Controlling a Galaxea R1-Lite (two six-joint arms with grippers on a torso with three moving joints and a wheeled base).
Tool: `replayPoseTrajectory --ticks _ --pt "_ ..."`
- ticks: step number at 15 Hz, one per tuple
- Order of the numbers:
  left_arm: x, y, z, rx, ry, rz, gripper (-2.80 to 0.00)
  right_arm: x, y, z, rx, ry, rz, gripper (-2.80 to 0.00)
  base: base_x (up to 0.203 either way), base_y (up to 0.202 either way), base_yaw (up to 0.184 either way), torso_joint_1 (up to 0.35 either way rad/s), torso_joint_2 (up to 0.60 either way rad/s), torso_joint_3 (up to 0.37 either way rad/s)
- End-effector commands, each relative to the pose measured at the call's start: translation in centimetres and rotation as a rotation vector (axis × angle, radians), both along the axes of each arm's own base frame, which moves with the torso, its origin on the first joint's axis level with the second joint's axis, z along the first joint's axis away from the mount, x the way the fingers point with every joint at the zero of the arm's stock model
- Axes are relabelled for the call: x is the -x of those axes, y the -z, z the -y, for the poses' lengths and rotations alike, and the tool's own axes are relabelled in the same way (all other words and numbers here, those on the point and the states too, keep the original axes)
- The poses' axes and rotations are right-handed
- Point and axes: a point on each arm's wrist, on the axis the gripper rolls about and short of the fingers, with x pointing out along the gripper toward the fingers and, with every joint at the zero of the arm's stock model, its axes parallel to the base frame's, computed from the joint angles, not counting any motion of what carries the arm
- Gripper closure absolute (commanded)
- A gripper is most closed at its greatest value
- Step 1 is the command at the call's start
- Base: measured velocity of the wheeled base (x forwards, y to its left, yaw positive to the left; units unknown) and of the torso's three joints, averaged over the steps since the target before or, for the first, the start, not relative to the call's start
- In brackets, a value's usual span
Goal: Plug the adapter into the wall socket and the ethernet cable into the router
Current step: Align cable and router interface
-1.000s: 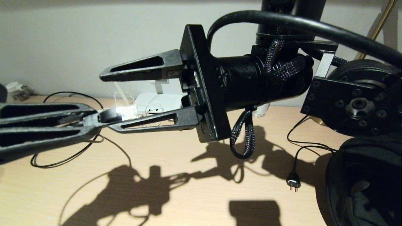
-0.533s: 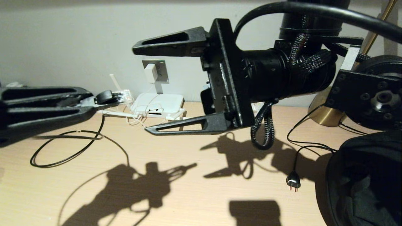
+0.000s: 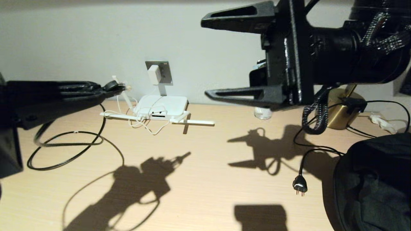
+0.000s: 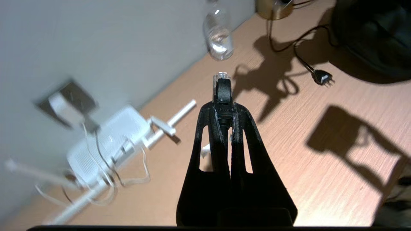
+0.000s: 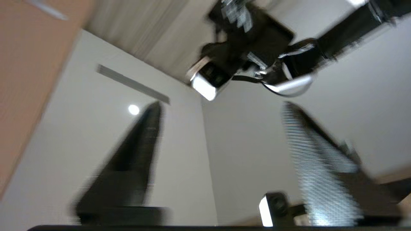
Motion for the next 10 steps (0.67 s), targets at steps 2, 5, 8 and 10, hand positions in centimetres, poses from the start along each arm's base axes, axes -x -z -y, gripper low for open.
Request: replayPoseTrajectory --ticks 2,5,8,10 --pt "-0.5 0.3 0.2 0.061 -0.031 -0.081 0.0 0.6 -1.3 3.5 -0.024 0.078 0.048 0.0 0.0 0.0 0.0 0.0 0.0 0.0" --pt "-0.6 0.2 0.1 0.168 -0.105 -0.162 0.0 2.1 -0.9 6.1 -0.03 0.142 0.242 0.0 0.0 0.0 0.0 0.0 0.0 0.0" --pt "-0.7 0.6 -0.1 0.254 -0.217 -0.247 0.0 3.0 -0.1 9.3 -0.011 0.252 0.448 0.0 0.0 0.0 0.0 0.0 0.0 0.0" --pt "-0.8 1.3 -0.2 0.307 -0.311 -0.345 0.0 2.5 -0.2 11.4 0.012 0.351 0.549 0.0 0.0 0.0 0.0 0.0 0.0 0.0"
